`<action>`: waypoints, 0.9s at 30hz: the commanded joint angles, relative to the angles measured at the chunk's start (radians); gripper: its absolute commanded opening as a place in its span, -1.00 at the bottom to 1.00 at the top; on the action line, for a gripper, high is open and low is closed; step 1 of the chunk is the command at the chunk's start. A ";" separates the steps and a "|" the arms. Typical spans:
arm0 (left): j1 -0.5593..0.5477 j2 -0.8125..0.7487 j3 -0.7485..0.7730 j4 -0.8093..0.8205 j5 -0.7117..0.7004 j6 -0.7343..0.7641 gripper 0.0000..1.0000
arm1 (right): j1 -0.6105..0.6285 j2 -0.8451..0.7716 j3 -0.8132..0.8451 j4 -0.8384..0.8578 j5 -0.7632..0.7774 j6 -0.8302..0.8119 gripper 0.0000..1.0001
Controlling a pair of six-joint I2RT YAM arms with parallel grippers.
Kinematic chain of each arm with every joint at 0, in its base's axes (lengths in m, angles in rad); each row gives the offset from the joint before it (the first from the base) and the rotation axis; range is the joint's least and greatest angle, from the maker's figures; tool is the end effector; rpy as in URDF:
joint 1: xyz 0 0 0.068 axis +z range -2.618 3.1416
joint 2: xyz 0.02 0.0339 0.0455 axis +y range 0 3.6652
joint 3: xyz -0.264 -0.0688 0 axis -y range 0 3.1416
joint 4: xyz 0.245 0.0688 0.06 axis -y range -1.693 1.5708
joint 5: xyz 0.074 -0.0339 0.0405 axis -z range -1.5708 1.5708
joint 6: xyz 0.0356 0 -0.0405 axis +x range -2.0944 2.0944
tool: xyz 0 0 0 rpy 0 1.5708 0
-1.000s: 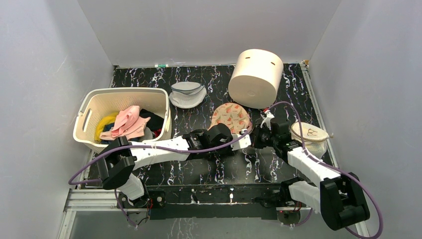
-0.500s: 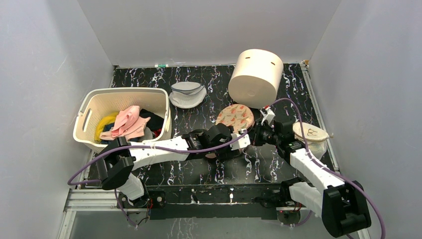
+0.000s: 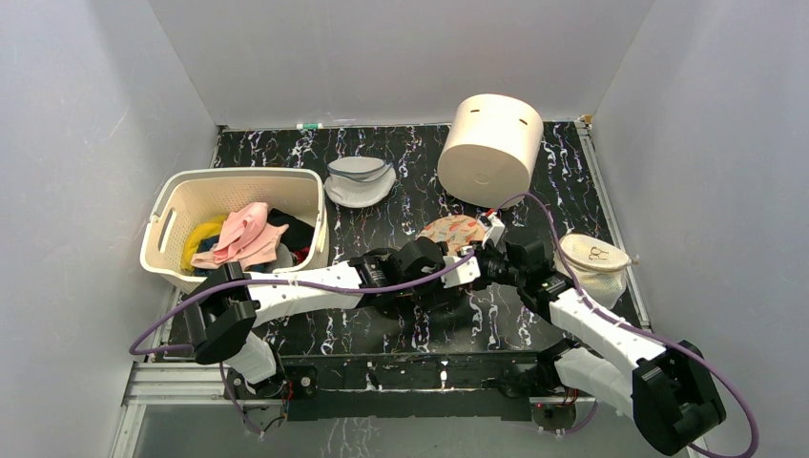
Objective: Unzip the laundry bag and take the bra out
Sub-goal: Unzip the laundry bag at the center of the board.
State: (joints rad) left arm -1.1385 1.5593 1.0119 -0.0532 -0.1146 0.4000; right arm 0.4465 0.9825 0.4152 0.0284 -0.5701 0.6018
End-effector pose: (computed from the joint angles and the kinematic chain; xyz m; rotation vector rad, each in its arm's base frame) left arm 0.1493 -0.3139 0.2394 1.4699 1.6130 -0.2983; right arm 0.1735 0.1044 0.1987 -0.1965 2.2517 1.1986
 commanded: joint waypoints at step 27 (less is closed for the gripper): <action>-0.005 -0.071 -0.009 0.007 -0.101 0.043 -1.00 | -0.207 -0.038 0.008 -0.054 0.162 -0.049 -1.00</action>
State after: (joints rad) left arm -1.1412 1.5574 1.0096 -0.0254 -0.1879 0.4313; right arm 0.3527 0.9485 0.4168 -0.0299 -0.4362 0.5774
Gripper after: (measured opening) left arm 0.042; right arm 0.010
